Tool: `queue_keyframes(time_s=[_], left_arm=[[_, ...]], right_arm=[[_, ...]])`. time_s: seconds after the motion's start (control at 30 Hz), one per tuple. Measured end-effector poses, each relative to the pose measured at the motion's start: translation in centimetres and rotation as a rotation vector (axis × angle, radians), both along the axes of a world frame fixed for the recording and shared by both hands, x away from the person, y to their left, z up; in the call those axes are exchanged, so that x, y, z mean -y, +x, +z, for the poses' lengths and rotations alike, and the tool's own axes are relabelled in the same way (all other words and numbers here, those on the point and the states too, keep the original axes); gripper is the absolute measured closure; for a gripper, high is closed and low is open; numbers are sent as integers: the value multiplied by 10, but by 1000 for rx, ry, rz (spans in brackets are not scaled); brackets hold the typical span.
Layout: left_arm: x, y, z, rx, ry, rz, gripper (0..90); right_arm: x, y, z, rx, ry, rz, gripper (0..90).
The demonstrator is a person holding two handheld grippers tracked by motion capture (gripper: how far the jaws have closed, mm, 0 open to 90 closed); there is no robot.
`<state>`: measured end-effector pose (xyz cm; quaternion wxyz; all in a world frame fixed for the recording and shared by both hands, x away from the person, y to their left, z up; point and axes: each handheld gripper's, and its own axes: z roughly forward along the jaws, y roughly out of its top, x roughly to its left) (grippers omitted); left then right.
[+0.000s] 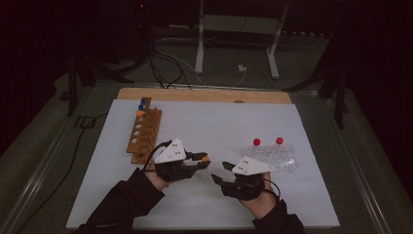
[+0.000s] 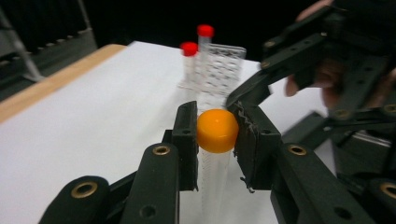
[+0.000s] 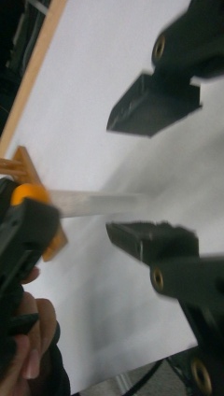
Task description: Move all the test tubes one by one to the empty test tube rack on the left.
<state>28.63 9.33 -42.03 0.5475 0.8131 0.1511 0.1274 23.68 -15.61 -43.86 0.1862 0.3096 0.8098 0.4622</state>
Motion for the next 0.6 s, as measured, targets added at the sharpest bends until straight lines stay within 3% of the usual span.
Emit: queue_keyframes(time_s=[0.2, 0.4, 0.6], left_arm=[[-22, 10, 19, 38, -7, 81, 718], [-49, 22, 34, 68, -7, 176, 718], [-78, 33, 41, 72, -24, 274, 718]], right_arm=[[4, -2, 5, 20, 22, -7, 229], [8, 0, 6, 4, 47, -18, 40], [13, 0, 7, 12, 71, -1, 0]])
